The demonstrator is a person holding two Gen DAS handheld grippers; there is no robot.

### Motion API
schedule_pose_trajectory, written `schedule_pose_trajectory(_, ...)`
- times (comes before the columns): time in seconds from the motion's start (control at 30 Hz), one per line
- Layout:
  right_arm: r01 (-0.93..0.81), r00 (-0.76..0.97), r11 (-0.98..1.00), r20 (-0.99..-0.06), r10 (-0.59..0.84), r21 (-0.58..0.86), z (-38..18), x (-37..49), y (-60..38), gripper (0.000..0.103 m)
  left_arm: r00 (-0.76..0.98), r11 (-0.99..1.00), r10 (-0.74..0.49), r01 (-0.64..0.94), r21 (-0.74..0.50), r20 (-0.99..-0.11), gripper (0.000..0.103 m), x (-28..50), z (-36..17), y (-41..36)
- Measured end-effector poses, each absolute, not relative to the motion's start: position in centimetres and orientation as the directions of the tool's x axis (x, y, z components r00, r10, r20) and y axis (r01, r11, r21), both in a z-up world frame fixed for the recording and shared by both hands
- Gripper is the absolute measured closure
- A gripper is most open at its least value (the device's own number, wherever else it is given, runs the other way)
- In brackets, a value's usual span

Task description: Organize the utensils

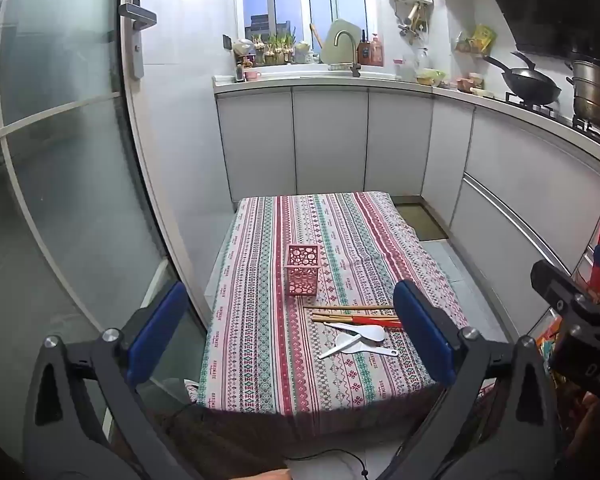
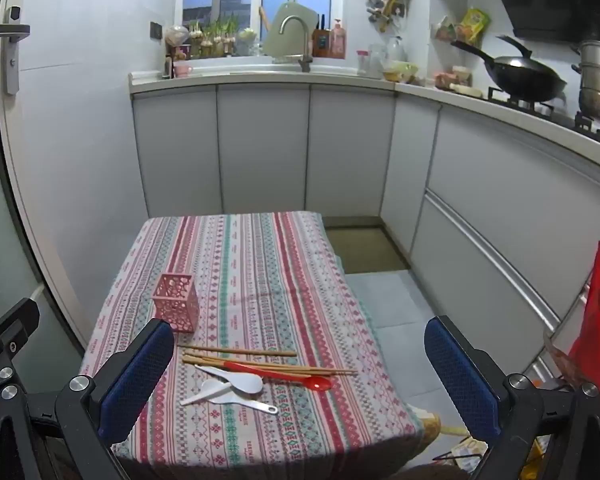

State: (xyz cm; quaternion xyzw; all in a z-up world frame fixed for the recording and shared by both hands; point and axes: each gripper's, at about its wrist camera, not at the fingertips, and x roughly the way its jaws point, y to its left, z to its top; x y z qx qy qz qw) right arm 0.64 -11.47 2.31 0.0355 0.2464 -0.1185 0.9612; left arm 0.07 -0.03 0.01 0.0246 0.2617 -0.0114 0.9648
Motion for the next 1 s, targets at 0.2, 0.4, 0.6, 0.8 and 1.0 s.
schedule_pose_trajectory(0.2,0.243,0.846,0.97,-0.489,-0.21,0.003,2.1,0.8,-10.8,0.0,0.87,0.999,0.015,0.013,0.053,-0.493,0.001,0.0,-0.1,0.3)
schedule_pose_trajectory(0.4,0.256,0.841,0.967,-0.493,-0.221,0.004,1.9,0.6,-11.2,0.0,0.866,0.998,0.011,0.017,0.052,-0.5,0.001,-0.2,-0.2,0.6)
schedule_pose_trajectory(0.6,0.243,0.846,0.97,-0.492,-0.207,0.009,1.9,1.0,-11.0,0.0,0.86,0.999,0.004,0.024,0.048,-0.51,0.001,0.4,-0.4,0.9)
schedule_pose_trajectory(0.8,0.238,0.849,0.971,-0.489,-0.201,0.014,1.8,1.0,-11.0,0.0,0.861,0.998,0.011,0.02,0.054,-0.509,0.001,0.4,-0.3,0.9)
schedule_pose_trajectory(1.0,0.239,0.849,0.971,-0.489,-0.202,0.013,1.8,1.0,-10.9,0.0,0.861,0.998,0.023,0.01,0.062,-0.507,0.001,0.5,-0.3,0.8)
